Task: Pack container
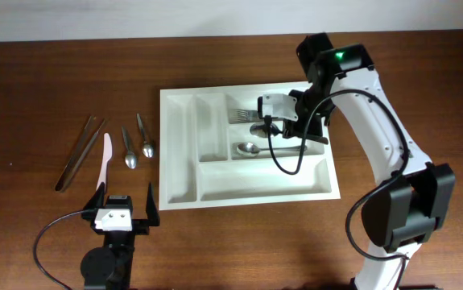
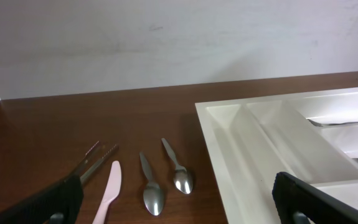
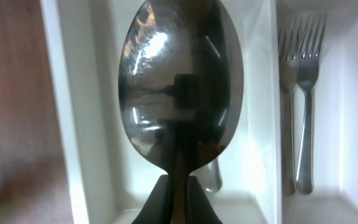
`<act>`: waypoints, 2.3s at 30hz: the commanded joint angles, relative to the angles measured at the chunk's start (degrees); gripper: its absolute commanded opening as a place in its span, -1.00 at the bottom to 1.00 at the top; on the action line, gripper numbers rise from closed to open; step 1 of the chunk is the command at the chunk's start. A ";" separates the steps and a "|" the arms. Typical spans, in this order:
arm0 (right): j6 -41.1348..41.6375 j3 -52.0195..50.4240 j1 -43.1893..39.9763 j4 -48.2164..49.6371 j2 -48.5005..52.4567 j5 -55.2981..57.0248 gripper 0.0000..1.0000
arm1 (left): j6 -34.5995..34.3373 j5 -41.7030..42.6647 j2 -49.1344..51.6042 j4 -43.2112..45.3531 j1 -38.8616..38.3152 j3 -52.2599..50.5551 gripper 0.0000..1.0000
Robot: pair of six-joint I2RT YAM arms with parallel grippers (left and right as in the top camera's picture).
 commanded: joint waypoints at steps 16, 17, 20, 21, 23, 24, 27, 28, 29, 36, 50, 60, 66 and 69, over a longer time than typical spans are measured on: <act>-1.99 -4.24 0.15 12.31 5.75 0.72 -0.92 | -0.31 0.66 -0.44 0.17 0.31 -0.46 0.98; -1.99 -4.33 0.15 12.39 5.75 0.72 -0.92 | -0.31 0.66 -0.44 0.17 0.31 -0.48 0.99; -1.97 -4.37 0.15 12.39 5.77 0.70 -0.88 | -0.31 0.66 -0.44 0.17 0.31 -0.46 0.98; -1.97 -4.37 0.15 12.39 5.77 0.70 -0.87 | -0.31 0.66 -0.44 0.17 0.31 -0.46 0.99; -1.97 -4.37 0.15 12.37 5.77 0.72 -0.85 | -0.33 0.66 -0.44 0.17 0.31 -0.46 0.99; -1.97 -4.37 0.15 12.35 5.77 0.70 -0.84 | -0.31 0.66 -0.44 0.17 0.31 -0.46 0.98; -1.49 -4.37 0.15 12.17 5.77 0.70 -0.08 | -0.31 0.66 -0.44 0.17 0.31 -0.46 0.98; -0.70 -4.37 0.15 12.13 5.75 0.70 0.16 | -0.31 0.66 -0.44 0.17 0.31 -0.46 0.99; -0.15 -4.35 0.15 12.15 5.75 0.70 0.25 | -0.31 0.66 -0.44 0.17 0.31 -0.46 0.99; 13.16 -1.18 -1.27 14.97 4.96 0.94 0.50 | -0.33 0.66 -0.44 0.17 0.31 -0.46 0.99; 58.71 9.38 -22.08 15.02 4.85 8.63 0.97 | -0.31 0.66 -0.44 0.17 0.31 -0.46 0.99; 58.49 9.38 -28.15 14.91 4.85 8.83 0.97 | -0.31 0.66 -0.44 0.17 0.31 -0.46 0.98; 58.49 9.38 -28.02 14.91 4.85 8.83 0.97 | -0.31 0.66 -0.44 0.17 0.31 -0.46 0.98; 58.49 9.38 -28.02 14.91 4.85 8.83 0.97 | -0.31 0.66 -0.44 0.17 0.31 -0.46 0.99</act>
